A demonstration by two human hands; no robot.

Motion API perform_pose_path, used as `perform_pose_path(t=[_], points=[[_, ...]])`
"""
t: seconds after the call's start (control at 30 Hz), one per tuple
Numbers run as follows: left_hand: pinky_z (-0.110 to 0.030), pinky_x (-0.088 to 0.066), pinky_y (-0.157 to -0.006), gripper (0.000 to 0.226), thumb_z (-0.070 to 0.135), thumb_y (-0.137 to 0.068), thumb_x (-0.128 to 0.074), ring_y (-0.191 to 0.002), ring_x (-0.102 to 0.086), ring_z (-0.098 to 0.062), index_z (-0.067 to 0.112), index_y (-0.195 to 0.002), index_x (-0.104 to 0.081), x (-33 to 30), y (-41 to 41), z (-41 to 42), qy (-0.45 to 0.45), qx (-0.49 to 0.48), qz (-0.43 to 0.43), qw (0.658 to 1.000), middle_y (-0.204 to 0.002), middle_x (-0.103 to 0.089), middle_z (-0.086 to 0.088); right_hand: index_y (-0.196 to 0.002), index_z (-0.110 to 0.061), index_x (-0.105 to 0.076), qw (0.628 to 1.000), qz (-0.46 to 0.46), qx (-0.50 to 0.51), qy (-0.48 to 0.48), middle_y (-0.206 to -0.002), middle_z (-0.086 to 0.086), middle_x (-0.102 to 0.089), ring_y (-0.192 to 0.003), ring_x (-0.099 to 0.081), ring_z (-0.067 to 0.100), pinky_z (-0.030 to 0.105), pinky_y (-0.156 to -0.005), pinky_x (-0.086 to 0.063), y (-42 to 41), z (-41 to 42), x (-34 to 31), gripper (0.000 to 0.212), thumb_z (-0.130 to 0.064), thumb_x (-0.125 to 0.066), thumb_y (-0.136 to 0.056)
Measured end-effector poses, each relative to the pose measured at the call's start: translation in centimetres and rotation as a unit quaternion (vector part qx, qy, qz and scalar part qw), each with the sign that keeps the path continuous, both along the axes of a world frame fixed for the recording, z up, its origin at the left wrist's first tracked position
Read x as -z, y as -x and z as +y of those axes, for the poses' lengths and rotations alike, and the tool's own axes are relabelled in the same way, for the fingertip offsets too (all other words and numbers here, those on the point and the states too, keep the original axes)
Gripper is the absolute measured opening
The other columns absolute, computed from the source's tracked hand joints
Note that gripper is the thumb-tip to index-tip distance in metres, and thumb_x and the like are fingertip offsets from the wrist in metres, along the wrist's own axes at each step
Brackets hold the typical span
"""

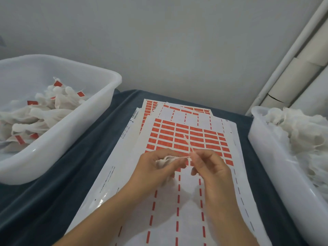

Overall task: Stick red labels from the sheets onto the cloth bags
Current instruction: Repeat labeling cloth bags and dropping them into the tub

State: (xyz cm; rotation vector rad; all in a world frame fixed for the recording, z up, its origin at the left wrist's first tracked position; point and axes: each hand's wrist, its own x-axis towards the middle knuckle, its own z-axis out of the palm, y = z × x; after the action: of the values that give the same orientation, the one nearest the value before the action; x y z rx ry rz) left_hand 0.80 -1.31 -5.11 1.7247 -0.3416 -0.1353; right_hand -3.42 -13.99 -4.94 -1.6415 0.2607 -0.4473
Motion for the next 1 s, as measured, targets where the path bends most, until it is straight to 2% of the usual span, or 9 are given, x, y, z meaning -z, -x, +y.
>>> perform_pose_path(t=[0.23, 0.33, 0.43, 0.57, 0.7, 0.8, 0.87, 0.93, 1.0], points=[[-0.019, -0.043, -0.07, 0.036, 0.06, -0.063, -0.053, -0.087, -0.059, 0.007, 0.031, -0.078, -0.069, -0.3, 0.2, -0.1, 0.015, 0.041, 0.008, 0.999, -0.087, -0.067, 0.025, -0.093, -0.018, -0.062, 0.989, -0.041, 0.027, -0.141, -0.091, -0.008, -0.071, -0.087, -0.07, 0.011, 0.015, -0.067, -0.054, 0.4, -1.7, -0.7, 0.029, -0.04, -0.056, -0.075], [-0.009, -0.042, -0.069, 0.04, 0.073, -0.061, -0.054, -0.094, -0.052, 0.013, 0.044, -0.089, -0.062, 0.1, 0.1, -0.2, -0.038, 0.023, -0.021, 0.999, -0.096, -0.058, 0.037, -0.092, -0.018, -0.065, 0.976, -0.054, 0.013, -0.209, -0.089, -0.001, -0.073, -0.083, -0.071, 0.019, 0.022, -0.067, -0.056, 0.5, -1.8, -0.8, 0.026, -0.034, -0.061, -0.071], [-0.006, -0.045, -0.063, 0.032, 0.071, -0.071, -0.052, -0.086, -0.056, 0.005, 0.042, -0.082, -0.059, 0.6, 0.5, 0.4, -0.025, -0.021, -0.062, 0.998, -0.09, -0.058, 0.03, -0.092, -0.018, -0.066, 0.97, -0.056, -0.013, -0.238, -0.089, 0.005, -0.073, -0.082, -0.072, 0.024, 0.023, -0.064, -0.056, 0.6, -1.9, -1.0, 0.026, -0.031, -0.062, -0.07], [-0.012, -0.042, -0.047, 0.054, 0.067, -0.072, -0.037, -0.049, -0.057, -0.009, 0.028, -0.077, -0.074, 0.0, 1.2, 0.3, 0.052, 0.147, 0.106, 0.982, -0.067, -0.069, 0.003, -0.08, -0.026, -0.073, 0.971, -0.081, -0.081, -0.211, -0.087, 0.003, -0.074, -0.081, -0.071, 0.023, 0.024, -0.067, -0.056, 0.9, -1.6, -1.0, 0.02, -0.036, -0.065, -0.065], [-0.016, -0.043, -0.046, 0.048, 0.055, -0.079, -0.043, -0.054, -0.058, -0.01, 0.021, -0.091, -0.074, -0.4, 0.2, 0.2, 0.18, 0.122, 0.255, 0.942, -0.078, -0.07, -0.003, -0.077, -0.027, -0.07, 0.975, -0.068, -0.191, -0.095, -0.083, 0.002, -0.074, -0.079, -0.071, 0.021, 0.021, -0.07, -0.055, 1.1, -0.6, -0.8, 0.006, -0.028, -0.064, -0.076], [-0.017, -0.045, -0.041, 0.033, 0.033, -0.077, -0.061, -0.05, -0.058, -0.011, 0.011, -0.099, -0.073, -0.6, -0.6, 1.4, 0.369, 0.098, 0.329, 0.864, -0.095, -0.071, -0.009, -0.082, -0.017, -0.066, 0.967, -0.045, -0.239, -0.07, -0.084, 0.002, -0.073, -0.077, -0.071, 0.02, 0.022, -0.068, -0.055, 1.0, 0.0, -0.4, 0.014, -0.03, -0.065, -0.076], [-0.016, -0.04, -0.035, 0.028, 0.025, -0.073, -0.065, -0.043, -0.049, -0.01, 0.007, -0.091, -0.074, -0.7, -0.9, 2.0, 0.441, 0.091, 0.366, 0.814, -0.081, -0.069, -0.006, -0.083, -0.02, -0.066, 0.973, -0.038, -0.217, -0.073, -0.084, 0.0, -0.073, -0.078, -0.07, 0.019, 0.02, -0.067, -0.054, 0.9, -0.1, -0.5, 0.013, -0.031, -0.065, -0.075], [-0.015, -0.038, -0.036, 0.021, 0.027, -0.073, -0.064, -0.043, -0.042, -0.008, 0.009, -0.078, -0.072, -0.6, -1.0, 2.1, 0.423, 0.108, 0.357, 0.826, -0.065, -0.058, -0.002, -0.081, -0.025, -0.068, 0.985, -0.031, -0.15, -0.082, -0.084, -0.005, -0.073, -0.08, -0.07, 0.015, 0.014, -0.066, -0.052, 0.7, -0.3, -0.4, 0.016, -0.036, -0.063, -0.07], [-0.016, -0.036, -0.039, 0.022, 0.033, -0.076, -0.059, -0.045, -0.039, -0.008, 0.013, -0.07, -0.065, -0.7, -0.7, 1.9, 0.33, 0.141, 0.319, 0.877, -0.06, -0.05, -0.001, -0.084, -0.026, -0.065, 0.995, -0.026, -0.075, -0.058, -0.086, -0.016, -0.071, -0.084, -0.067, 0.004, 0.004, -0.064, -0.047, 0.5, -0.4, 0.1, 0.022, -0.042, -0.06, -0.069]])
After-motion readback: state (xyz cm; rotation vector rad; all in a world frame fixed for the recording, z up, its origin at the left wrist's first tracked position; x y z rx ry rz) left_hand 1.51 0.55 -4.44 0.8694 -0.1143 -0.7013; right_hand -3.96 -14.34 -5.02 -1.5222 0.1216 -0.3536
